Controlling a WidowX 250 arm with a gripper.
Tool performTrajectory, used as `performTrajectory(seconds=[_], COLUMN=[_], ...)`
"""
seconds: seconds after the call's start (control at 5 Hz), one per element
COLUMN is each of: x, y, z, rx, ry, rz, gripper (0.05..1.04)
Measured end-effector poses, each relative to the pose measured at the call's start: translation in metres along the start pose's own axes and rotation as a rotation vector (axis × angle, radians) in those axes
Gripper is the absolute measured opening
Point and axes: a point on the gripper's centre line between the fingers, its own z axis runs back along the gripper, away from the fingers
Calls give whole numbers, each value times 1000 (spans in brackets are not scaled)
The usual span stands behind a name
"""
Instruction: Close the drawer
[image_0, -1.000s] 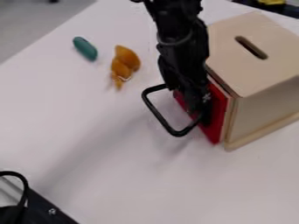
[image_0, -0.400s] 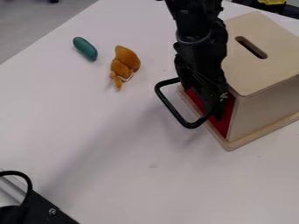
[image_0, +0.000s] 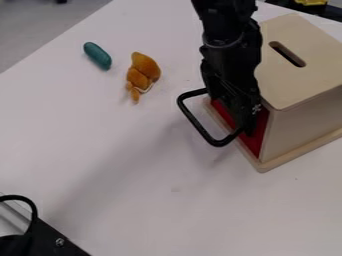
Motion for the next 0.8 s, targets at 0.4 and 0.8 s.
performTrajectory(seconds=[0.4, 0.8], x=[1, -8], y=[1, 16], z=[56, 91], rx=[75, 128], ry=[-63, -107], rz=[38, 31], gripper=[998, 998])
